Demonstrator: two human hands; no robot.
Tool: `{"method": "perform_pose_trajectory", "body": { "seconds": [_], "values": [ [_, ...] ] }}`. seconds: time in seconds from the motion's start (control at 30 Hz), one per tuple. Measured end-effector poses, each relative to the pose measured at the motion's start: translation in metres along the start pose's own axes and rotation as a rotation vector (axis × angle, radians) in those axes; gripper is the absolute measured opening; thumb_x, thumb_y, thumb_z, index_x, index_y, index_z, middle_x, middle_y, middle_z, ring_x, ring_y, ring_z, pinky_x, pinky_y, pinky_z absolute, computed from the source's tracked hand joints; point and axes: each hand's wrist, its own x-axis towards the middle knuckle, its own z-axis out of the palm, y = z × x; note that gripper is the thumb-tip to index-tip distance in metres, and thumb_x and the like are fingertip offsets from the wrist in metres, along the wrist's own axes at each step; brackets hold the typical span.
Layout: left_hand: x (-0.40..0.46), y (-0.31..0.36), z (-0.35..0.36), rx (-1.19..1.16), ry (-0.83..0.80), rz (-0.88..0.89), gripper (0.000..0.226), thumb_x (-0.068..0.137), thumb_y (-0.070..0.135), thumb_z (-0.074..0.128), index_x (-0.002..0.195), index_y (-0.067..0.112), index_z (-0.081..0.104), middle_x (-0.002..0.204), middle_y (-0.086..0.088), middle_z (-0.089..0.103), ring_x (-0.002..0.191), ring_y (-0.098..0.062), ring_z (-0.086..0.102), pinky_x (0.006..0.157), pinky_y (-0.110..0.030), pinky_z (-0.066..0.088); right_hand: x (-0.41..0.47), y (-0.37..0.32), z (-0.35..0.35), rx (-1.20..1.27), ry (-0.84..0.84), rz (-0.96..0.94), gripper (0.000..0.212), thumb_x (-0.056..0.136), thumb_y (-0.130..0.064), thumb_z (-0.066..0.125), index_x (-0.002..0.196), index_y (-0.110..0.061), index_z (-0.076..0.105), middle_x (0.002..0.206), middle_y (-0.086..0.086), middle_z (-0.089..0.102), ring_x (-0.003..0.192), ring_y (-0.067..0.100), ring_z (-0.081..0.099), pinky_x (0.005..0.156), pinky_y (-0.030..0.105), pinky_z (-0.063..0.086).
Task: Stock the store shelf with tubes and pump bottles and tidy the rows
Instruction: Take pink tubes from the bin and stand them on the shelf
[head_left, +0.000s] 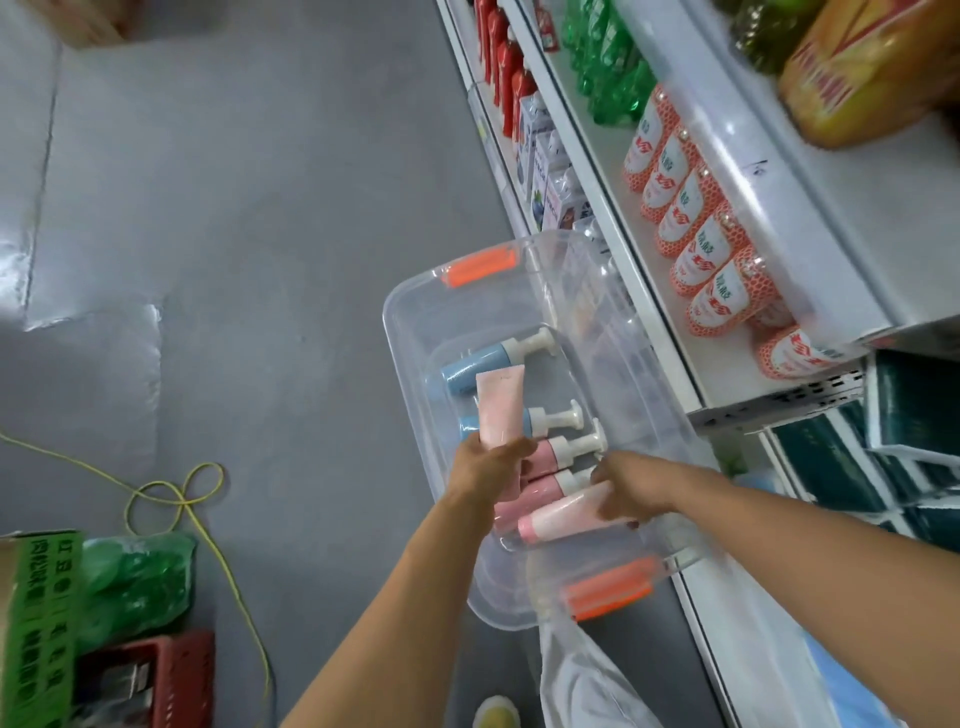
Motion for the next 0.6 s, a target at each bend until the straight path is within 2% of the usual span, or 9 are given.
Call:
{"method": "perform_pose_trajectory", "body": {
  "seconds": [0.07, 0.13, 0.17, 0.27, 0.3, 0.37, 0.47, 0.6],
  "values": [
    [-0.013, 0.002, -0.004, 0.018, -0.001, 0.021, 0.041, 0.078, 0.013, 0.076, 0.113, -0.001, 0.06, 0.084, -0.013, 0.066, 0.066, -0.021, 0.063, 0.057, -0.03, 0.051, -0.022, -0.002, -0.013, 0.142, 0.046, -0.038, 0.031, 0.087, -0.016, 0.068, 0.117, -0.017, 0.061, 0.096, 0.005, 0.06, 0.058, 0.014, 0.065, 0.048, 0.021, 0.048],
    [-0.028, 0.003, -0.006, 0.027, -0.015, 0.045, 0.047, 0.076, 0.018, 0.077, 0.116, 0.001, 0.058, 0.099, -0.017, 0.068, 0.077, -0.028, 0.066, 0.055, -0.03, 0.05, -0.046, -0.008, -0.023, 0.23, 0.097, -0.096, 0.011, 0.086, -0.017, 0.07, 0.094, -0.018, 0.062, 0.089, 0.007, 0.065, 0.063, 0.018, 0.069, 0.046, 0.021, 0.046],
    [-0.037, 0.004, -0.008, 0.028, -0.022, 0.06, 0.048, 0.075, 0.019, 0.077, 0.116, 0.002, 0.058, 0.104, -0.018, 0.067, 0.081, -0.03, 0.067, 0.056, -0.032, 0.052, -0.058, -0.011, -0.026, 0.258, 0.125, -0.119, 0.009, 0.086, -0.019, 0.07, 0.089, -0.017, 0.062, 0.084, 0.005, 0.067, 0.063, 0.017, 0.069, 0.046, 0.02, 0.045],
    [-0.063, 0.005, -0.012, 0.033, -0.072, 0.099, 0.064, 0.058, 0.029, 0.08, 0.115, 0.005, 0.061, 0.105, -0.02, 0.069, 0.078, -0.03, 0.065, 0.073, -0.043, 0.058, -0.099, -0.018, -0.029, 0.352, 0.243, -0.177, 0.009, 0.085, -0.022, 0.072, 0.085, -0.017, 0.064, 0.073, -0.001, 0.068, 0.06, 0.012, 0.067, 0.045, 0.014, 0.041],
    [-0.072, 0.005, -0.014, 0.029, -0.104, 0.105, 0.068, 0.053, 0.03, 0.079, 0.114, 0.005, 0.062, 0.106, -0.021, 0.069, 0.076, -0.029, 0.065, 0.073, -0.043, 0.057, -0.114, -0.02, -0.029, 0.399, 0.289, -0.193, 0.009, 0.084, -0.021, 0.073, 0.084, -0.016, 0.065, 0.069, -0.002, 0.067, 0.058, 0.012, 0.065, 0.045, 0.013, 0.04],
    [-0.096, 0.005, -0.018, 0.014, -0.168, 0.108, 0.062, 0.059, 0.024, 0.08, 0.114, 0.003, 0.062, 0.108, -0.023, 0.069, 0.074, -0.029, 0.064, 0.07, -0.042, 0.057, -0.145, -0.022, -0.028, 0.495, 0.378, -0.217, 0.009, 0.085, -0.018, 0.073, 0.081, -0.012, 0.067, 0.061, -0.003, 0.064, 0.055, 0.012, 0.06, 0.047, 0.016, 0.04],
    [-0.139, 0.001, -0.021, 0.04, -0.251, 0.145, 0.039, 0.079, 0.008, 0.073, 0.115, 0.001, 0.06, 0.098, -0.023, 0.068, 0.076, -0.033, 0.067, 0.077, -0.059, 0.056, -0.192, -0.024, -0.018, 0.62, 0.489, -0.251, 0.013, 0.086, -0.018, 0.073, 0.079, -0.008, 0.067, 0.054, -0.003, 0.061, 0.049, 0.01, 0.055, 0.047, 0.02, 0.041],
    [-0.193, -0.016, -0.018, 0.019, -0.388, 0.148, 0.041, 0.08, 0.001, 0.073, 0.117, 0.003, 0.057, 0.099, -0.022, 0.069, 0.08, -0.036, 0.07, 0.073, -0.058, 0.057, -0.248, -0.025, 0.012, 0.864, 0.686, -0.247, 0.029, 0.086, -0.018, 0.072, 0.092, 0.009, 0.065, 0.055, 0.011, 0.06, 0.04, 0.011, 0.051, 0.041, 0.019, 0.041]
  ]
}}
